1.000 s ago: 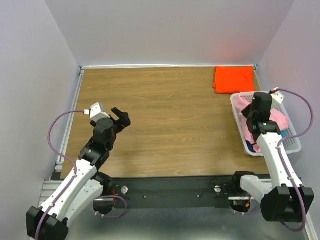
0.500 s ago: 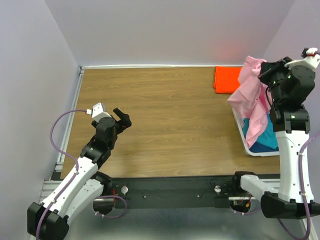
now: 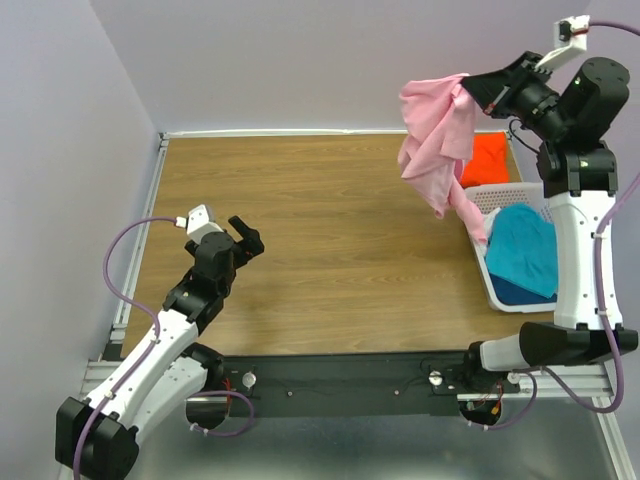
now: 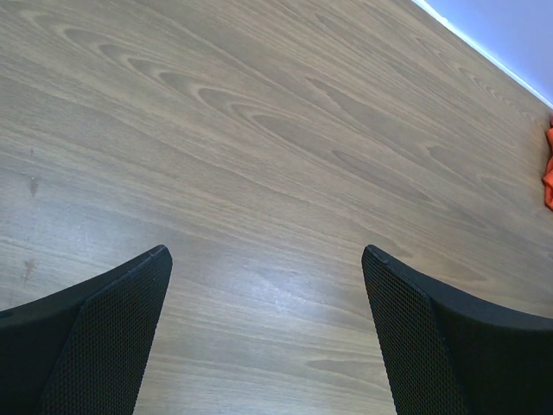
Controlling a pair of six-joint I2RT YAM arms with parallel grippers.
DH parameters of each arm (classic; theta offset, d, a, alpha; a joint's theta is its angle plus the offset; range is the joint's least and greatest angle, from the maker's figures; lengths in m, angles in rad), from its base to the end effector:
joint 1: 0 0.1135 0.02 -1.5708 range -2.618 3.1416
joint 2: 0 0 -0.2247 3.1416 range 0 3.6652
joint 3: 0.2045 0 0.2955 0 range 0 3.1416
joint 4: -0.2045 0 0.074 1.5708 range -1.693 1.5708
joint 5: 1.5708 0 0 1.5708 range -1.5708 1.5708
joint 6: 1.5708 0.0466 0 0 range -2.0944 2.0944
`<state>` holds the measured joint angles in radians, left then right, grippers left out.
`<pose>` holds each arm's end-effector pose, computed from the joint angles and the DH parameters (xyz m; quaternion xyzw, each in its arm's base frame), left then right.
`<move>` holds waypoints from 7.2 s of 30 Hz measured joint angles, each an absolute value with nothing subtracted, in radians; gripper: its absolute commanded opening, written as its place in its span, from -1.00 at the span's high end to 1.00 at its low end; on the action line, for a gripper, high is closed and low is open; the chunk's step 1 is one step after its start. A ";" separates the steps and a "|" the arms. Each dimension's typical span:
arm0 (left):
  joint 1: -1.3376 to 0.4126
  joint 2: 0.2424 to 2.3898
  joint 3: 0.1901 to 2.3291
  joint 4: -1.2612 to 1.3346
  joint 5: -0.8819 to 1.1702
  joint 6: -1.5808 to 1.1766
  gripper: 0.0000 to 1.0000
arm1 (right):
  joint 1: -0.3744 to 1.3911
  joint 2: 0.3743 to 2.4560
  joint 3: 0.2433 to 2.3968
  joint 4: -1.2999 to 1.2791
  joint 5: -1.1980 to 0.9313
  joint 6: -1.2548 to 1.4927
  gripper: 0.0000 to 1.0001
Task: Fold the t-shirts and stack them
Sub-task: Move the tshirt to the center of the board, then flatten the tshirt out
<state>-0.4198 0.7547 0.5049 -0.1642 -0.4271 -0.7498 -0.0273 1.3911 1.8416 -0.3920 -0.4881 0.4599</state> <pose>0.2435 -0.0876 0.2072 -0.2487 0.7882 -0.1470 0.5434 0.3296 0.0129 0.5213 -0.0100 0.6885 0.3134 0.6539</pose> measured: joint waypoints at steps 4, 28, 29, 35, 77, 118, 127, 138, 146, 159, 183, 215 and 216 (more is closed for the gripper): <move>-0.420 0.772 0.514 -0.168 -0.427 -0.751 -0.97 | 0.056 1.434 1.888 -0.395 -0.564 0.462 0.99; -0.419 0.777 0.506 -0.229 -0.391 -0.879 -0.97 | 0.348 1.380 1.270 -0.352 -0.288 0.371 0.55; -0.419 0.785 0.500 -0.219 -0.380 -0.879 -0.97 | 0.342 1.381 1.202 -0.355 -0.241 0.377 -0.03; -0.419 0.894 0.479 -0.154 -0.316 -0.875 -0.97 | 0.325 1.478 1.021 -0.365 -0.041 0.425 -0.81; -0.379 1.487 0.671 0.151 -0.067 -0.720 1.00 | 0.407 1.741 1.132 -0.140 -0.450 -0.230 -0.20; -0.380 0.382 1.090 0.057 0.019 -0.660 1.00 | 0.419 0.802 1.560 -0.282 -0.452 0.171 0.99; -0.380 0.475 1.073 0.036 -0.097 -0.639 1.00 | 0.419 0.880 1.489 -0.286 -0.354 0.225 0.85; -0.297 1.375 0.982 -0.150 -0.412 -0.669 -0.97 | 0.395 1.517 1.206 -0.319 0.103 0.277 -1.00; -0.279 1.324 0.916 -0.181 -0.416 -0.682 -0.97 | 0.384 1.575 1.174 -0.339 0.144 0.286 -1.00; -0.310 1.358 0.756 -0.053 -0.214 -0.685 -0.97 | 0.384 1.661 1.113 -0.299 0.100 0.295 -1.00; -0.477 1.479 0.662 0.022 -0.165 -0.879 -0.65 | 0.377 1.320 0.681 -0.260 0.399 0.784 -1.00; -0.455 1.567 0.758 -0.022 -0.221 -0.862 1.00 | 0.285 1.592 0.706 0.049 0.371 0.818 0.64; -0.455 1.556 0.758 -0.025 -0.226 -0.859 1.00 | 0.285 1.597 0.707 0.055 0.364 0.822 0.75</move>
